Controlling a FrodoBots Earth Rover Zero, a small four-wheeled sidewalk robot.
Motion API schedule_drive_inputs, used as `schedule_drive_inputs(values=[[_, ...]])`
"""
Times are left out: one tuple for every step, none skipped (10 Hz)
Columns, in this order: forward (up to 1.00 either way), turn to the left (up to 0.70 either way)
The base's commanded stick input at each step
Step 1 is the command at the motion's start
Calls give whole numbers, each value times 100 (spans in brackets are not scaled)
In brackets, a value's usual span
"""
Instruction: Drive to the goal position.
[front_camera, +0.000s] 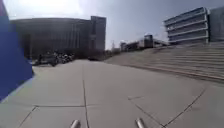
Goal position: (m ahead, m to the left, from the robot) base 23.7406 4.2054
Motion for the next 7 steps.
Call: schedule_drive_inputs(values=[[100, 0], [100, 0], [100, 0], [100, 0], [100, 0], [100, 0], [100, 0]])
